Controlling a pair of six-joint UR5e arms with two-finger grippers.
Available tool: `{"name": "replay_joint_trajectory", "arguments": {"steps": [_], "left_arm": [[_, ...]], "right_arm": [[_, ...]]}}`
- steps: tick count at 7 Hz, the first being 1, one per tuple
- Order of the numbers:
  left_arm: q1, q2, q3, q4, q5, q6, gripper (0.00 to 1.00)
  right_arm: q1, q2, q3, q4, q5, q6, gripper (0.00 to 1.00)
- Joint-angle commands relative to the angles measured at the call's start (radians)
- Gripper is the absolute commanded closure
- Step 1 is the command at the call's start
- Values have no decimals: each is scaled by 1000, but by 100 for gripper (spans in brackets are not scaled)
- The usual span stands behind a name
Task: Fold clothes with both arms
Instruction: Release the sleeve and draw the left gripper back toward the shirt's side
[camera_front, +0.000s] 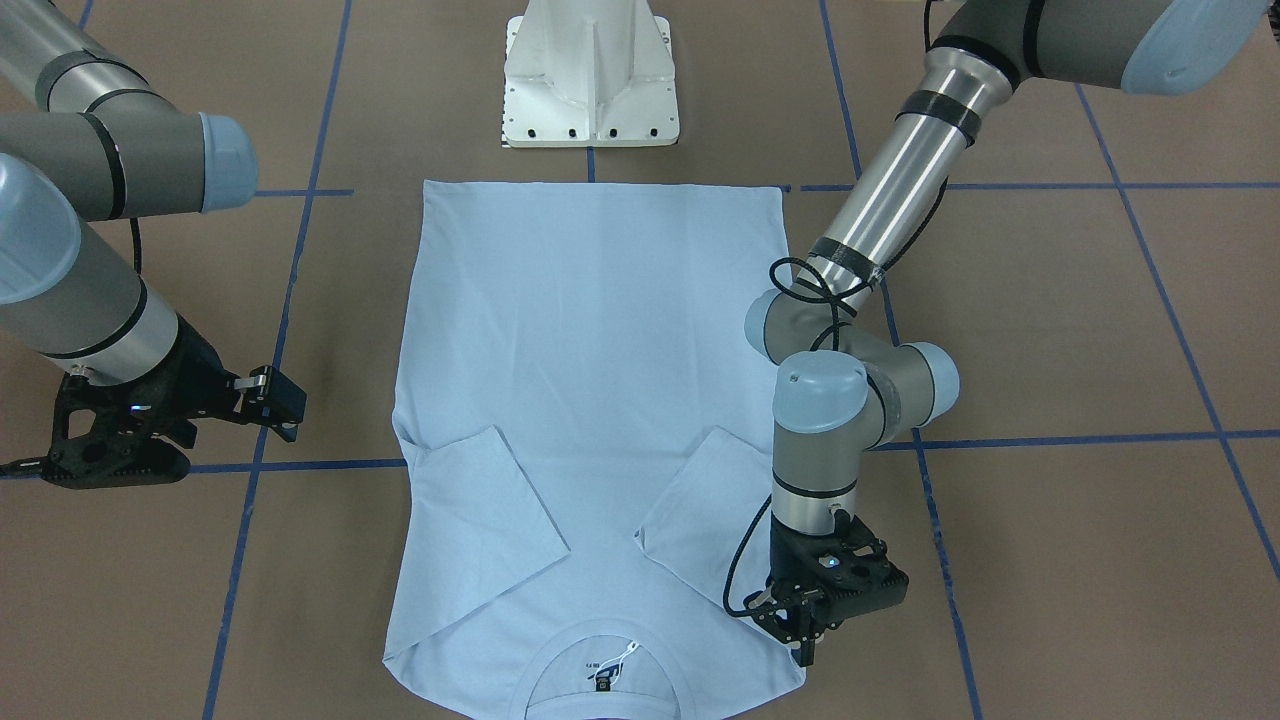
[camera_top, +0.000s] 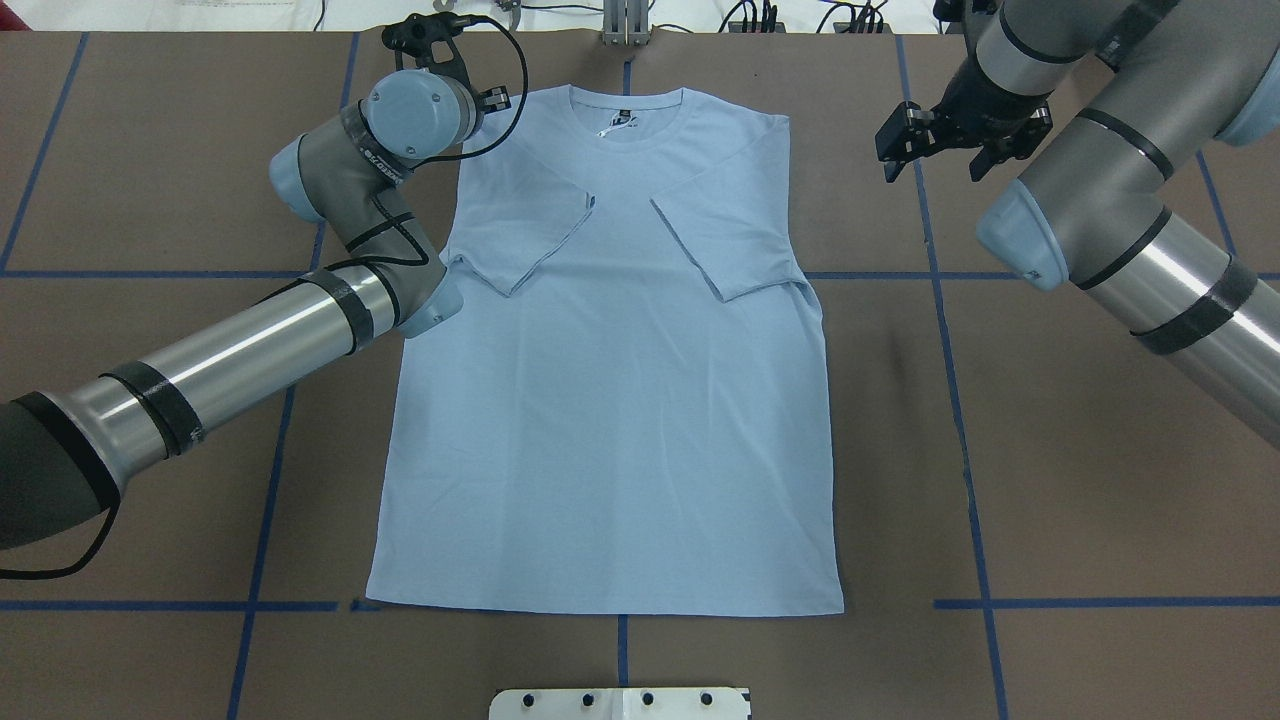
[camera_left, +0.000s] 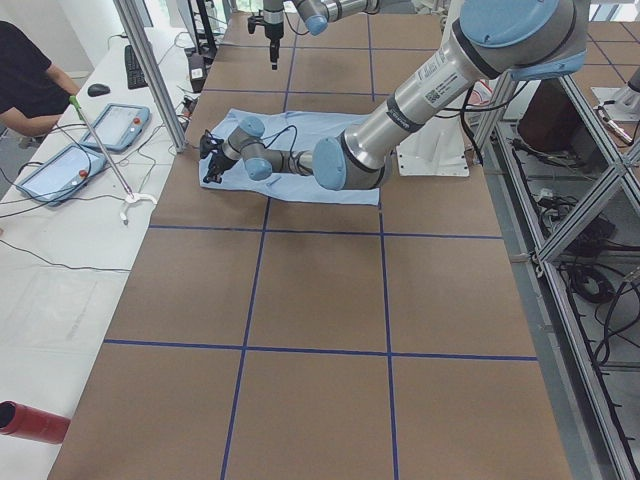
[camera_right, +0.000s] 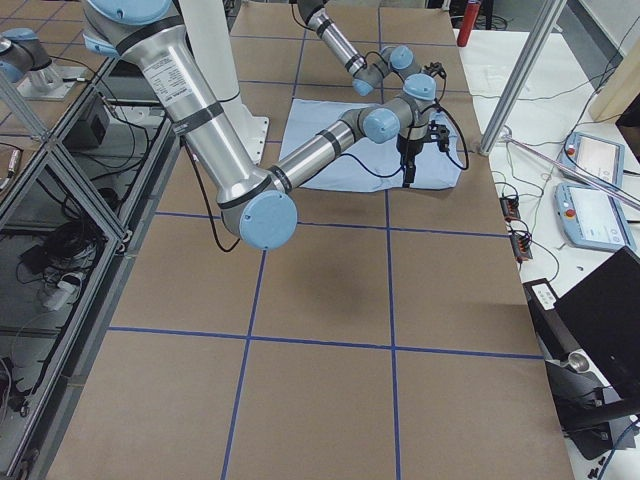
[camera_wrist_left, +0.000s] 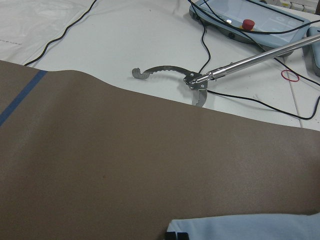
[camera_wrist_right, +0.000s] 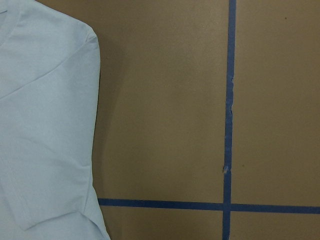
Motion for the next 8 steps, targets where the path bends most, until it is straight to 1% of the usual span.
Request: {"name": "replay_joint_trajectory", "arguments": {"steps": [1,2,4,5,8], "left_arm": [[-29,0,0,0,-3,22,100],[-55,3,0,2,-3,77,100],[-58,3,-2,2,-4,79,99],[-58,5,-2,2,-3,80,1],[-66,5,-2,2,-6,122,0]], "right_arm": [[0,2,-2,0,0,1,0],[0,3,-2,1,0,1,0],[0,2,-2,0,0,1,0],[0,0,-2,0,0,1,0],[1,0,-2,0,0,1,0]]}}
